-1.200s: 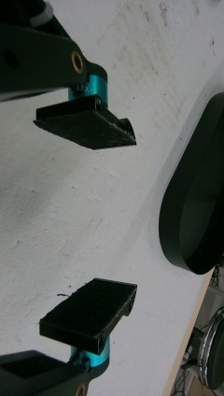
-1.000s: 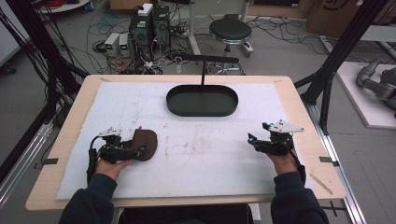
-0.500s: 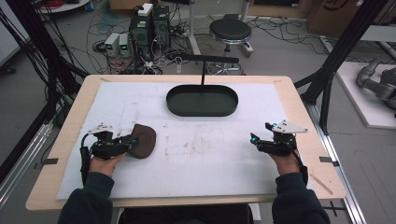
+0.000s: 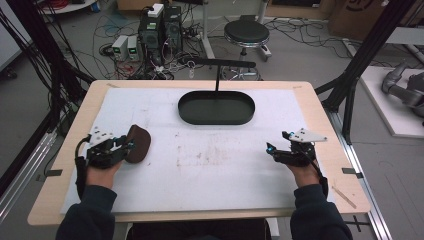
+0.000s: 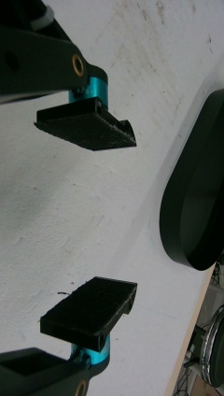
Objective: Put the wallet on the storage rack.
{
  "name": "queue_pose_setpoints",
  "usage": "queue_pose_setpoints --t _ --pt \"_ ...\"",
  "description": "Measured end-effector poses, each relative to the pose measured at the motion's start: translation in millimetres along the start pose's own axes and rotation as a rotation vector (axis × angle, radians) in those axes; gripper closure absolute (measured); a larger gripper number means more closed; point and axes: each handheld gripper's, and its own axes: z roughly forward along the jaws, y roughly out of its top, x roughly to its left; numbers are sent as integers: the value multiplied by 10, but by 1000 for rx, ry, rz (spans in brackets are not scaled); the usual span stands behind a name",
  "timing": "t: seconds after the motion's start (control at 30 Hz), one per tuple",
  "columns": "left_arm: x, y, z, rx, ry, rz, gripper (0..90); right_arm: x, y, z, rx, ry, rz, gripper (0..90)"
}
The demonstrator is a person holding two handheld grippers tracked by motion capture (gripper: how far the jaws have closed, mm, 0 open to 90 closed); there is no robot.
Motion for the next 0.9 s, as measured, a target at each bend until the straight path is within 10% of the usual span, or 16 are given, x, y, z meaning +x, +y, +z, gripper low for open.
queue_pose_setpoints --t 0.13,0.5,0.9 --pt "-123 67 19 7 -13 59 635 -3 -2 -3 -2 1 -5 263" --pt "-152 12 85 -13 -144 -12 601 2 -11 -7 0 2 5 262" --pt "-162 -27 129 -62 -152 -19 301 1 -12 9 4 3 -4 262"
